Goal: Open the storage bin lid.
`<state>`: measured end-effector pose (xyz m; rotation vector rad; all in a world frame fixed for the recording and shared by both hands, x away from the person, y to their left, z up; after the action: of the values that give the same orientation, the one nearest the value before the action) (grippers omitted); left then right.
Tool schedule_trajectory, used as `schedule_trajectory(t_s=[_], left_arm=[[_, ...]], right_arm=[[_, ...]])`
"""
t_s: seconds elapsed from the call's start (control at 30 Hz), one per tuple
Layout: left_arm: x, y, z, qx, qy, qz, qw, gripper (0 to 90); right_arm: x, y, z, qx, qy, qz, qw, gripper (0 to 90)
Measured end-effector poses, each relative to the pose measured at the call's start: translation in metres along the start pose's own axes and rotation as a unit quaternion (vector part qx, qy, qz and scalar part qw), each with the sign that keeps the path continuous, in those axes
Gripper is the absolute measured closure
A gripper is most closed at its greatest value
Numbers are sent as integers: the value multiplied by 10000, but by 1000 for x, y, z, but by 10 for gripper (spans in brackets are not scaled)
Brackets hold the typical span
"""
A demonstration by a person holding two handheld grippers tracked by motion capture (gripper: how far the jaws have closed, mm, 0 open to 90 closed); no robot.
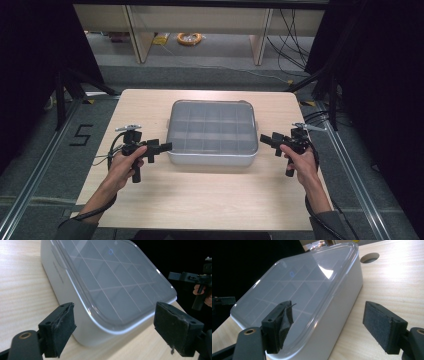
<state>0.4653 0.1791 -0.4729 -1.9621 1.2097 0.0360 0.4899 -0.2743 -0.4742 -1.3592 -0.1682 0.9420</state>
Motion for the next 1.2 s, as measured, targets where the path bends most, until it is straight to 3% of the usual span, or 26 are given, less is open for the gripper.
schedule_trajectory(t_s=[0.03, 0.13, 0.17, 0.2, 0.3, 0.37, 0.4, 0.63, 0.7, 0.73, 0.9, 1.03, 1.2], left_arm=[[1, -2, 0, 7, -6, 19, 10000, 164], [6, -7, 1, 13, -27, 35, 10000, 164], [9, -9, 0, -52, -20, -25, 10000, 164], [10, -10, 2, 38, -32, 78, 10000, 164], [16, -14, 4, -7, -98, 89, 9999, 164], [19, -18, 7, -42, -120, 101, 9999, 164], [22, -21, 9, -97, -103, 113, 9998, 164], [37, -35, 17, -294, -139, 41, 9995, 167], [41, -37, 20, -280, -211, 78, 9994, 167], [43, -39, 22, -276, -284, 103, 9992, 169], [51, -43, 25, -415, -233, 85, 9988, 179], [55, -45, 24, -392, -187, 134, 9990, 234], [58, -49, 28, -426, -327, 102, 9985, 311]], right_arm=[[2, -2, -1, 120, -9, -19, 9999, 248], [3, -4, -3, 148, -17, -26, 9999, 249], [4, -5, -3, 282, -3, -40, 9996, 251], [5, -5, -2, 397, 1, -4, 9992, 251], [9, -6, -9, 182, 7, -54, 9998, 254], [13, -7, -7, 488, -46, -34, 9988, 266], [15, -7, -9, 419, -58, -62, 9991, 267], [32, -10, -10, 600, -205, -22, 9980, 304], [37, -10, -9, 590, -239, -33, 9980, 315], [39, -9, -11, 436, -233, -45, 9988, 318], [48, -10, -6, 595, -273, 40, 9978, 334], [53, -9, -6, 623, -274, 51, 9977, 349], [56, -8, -7, 662, -346, 21, 9972, 361]])
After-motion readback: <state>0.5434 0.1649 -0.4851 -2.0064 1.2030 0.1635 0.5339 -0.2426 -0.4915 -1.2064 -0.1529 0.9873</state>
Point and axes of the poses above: each handheld gripper's, and its own axes: x roughly forward along the jaws, y roughly out of its underside, z roughly to its left, the point moved 4 cm from there along x, roughly forward along the jaws, and after that the axes turned 12 degrees about -x, right-handed, at the moved point
